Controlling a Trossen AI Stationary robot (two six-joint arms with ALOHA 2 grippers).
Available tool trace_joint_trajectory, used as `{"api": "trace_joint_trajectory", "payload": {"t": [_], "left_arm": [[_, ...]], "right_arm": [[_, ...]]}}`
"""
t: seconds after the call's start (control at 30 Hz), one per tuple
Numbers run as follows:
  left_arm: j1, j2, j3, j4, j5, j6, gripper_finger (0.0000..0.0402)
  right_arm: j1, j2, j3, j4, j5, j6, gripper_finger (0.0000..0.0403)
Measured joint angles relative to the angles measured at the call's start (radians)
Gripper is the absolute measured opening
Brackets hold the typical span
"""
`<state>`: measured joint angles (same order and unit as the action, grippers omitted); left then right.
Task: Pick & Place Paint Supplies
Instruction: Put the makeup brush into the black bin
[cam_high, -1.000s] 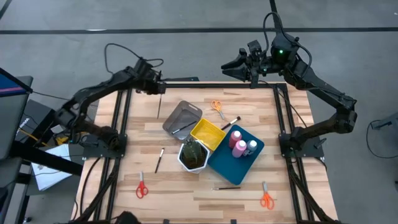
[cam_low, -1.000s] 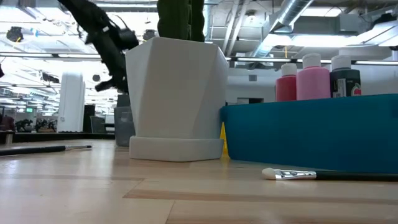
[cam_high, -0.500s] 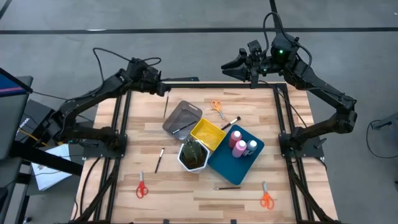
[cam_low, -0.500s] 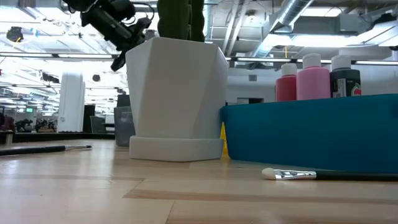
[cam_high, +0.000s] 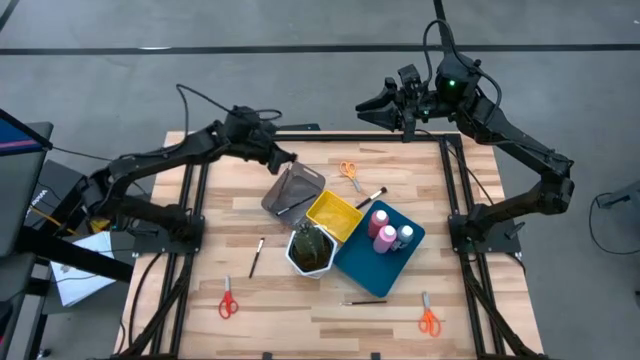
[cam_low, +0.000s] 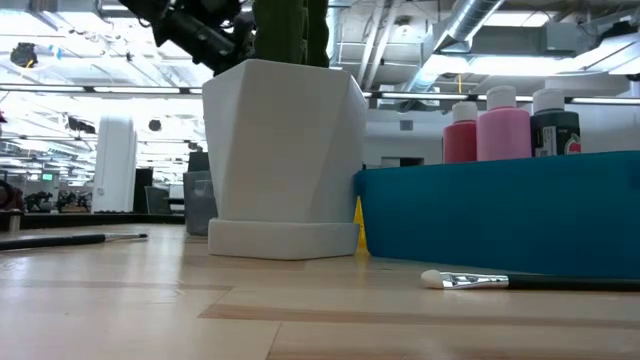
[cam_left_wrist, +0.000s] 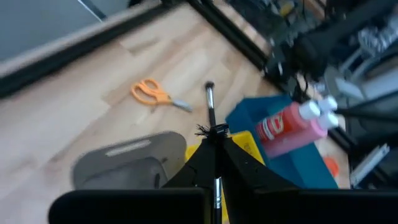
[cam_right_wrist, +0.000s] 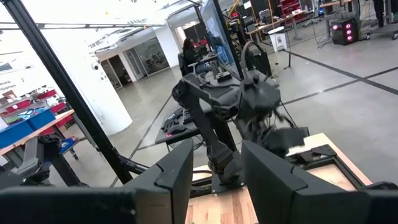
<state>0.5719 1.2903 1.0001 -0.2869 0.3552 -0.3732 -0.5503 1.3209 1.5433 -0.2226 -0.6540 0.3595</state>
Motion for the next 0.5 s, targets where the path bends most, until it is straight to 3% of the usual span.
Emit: {"api": "trace_joint_trajectory", "payload": {"t": [0.3, 0.5], "left_arm": [[-0.086, 0.186, 0.080, -0.011, -0.002, 0.138, 0.0001], [-0.087, 0.309, 0.144, -0.112, -0.006, 0.214, 0.0001]], "right_arm": [[0.000, 0.000, 0.000, 0.002, 0.000, 0.008, 0.0132], [0.000, 0.000, 0.000, 0.002, 0.000, 0.023, 0.0132]]}}
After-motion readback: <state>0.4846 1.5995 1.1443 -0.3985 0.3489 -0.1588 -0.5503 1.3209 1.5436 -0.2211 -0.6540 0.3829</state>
